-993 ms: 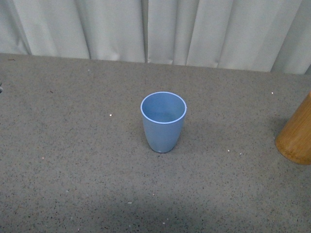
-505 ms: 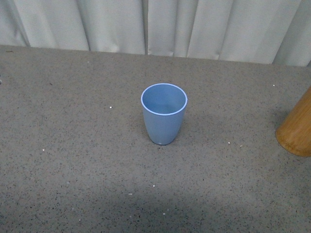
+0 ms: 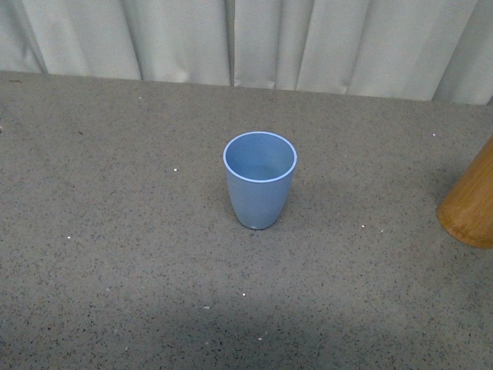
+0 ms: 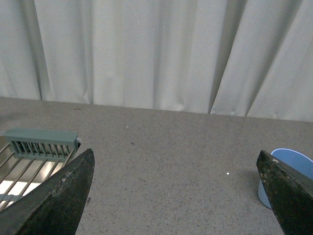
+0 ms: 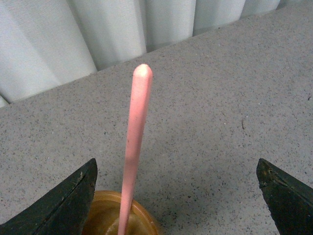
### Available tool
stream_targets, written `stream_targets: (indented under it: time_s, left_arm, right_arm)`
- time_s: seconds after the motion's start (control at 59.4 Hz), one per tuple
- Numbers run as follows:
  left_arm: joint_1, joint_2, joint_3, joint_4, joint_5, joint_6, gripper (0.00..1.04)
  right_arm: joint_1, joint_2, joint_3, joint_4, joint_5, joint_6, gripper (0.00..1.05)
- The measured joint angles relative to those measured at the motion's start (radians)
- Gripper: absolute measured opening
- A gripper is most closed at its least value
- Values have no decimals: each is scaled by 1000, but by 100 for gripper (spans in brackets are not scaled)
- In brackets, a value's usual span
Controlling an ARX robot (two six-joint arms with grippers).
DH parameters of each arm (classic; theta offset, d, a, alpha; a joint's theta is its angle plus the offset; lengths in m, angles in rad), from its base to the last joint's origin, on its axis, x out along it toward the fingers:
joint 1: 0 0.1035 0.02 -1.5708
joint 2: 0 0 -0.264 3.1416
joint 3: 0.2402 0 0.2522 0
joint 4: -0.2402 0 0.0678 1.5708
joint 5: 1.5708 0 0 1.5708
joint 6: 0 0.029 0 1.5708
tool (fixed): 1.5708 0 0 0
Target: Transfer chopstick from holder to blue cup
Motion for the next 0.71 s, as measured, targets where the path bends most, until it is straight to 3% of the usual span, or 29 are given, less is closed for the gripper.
stream_targets:
  time_s: [0.707]
  left_arm:
    - [0,0,0,0,0,0,98]
  right_arm:
    - [19,109,50,24,11,8,95]
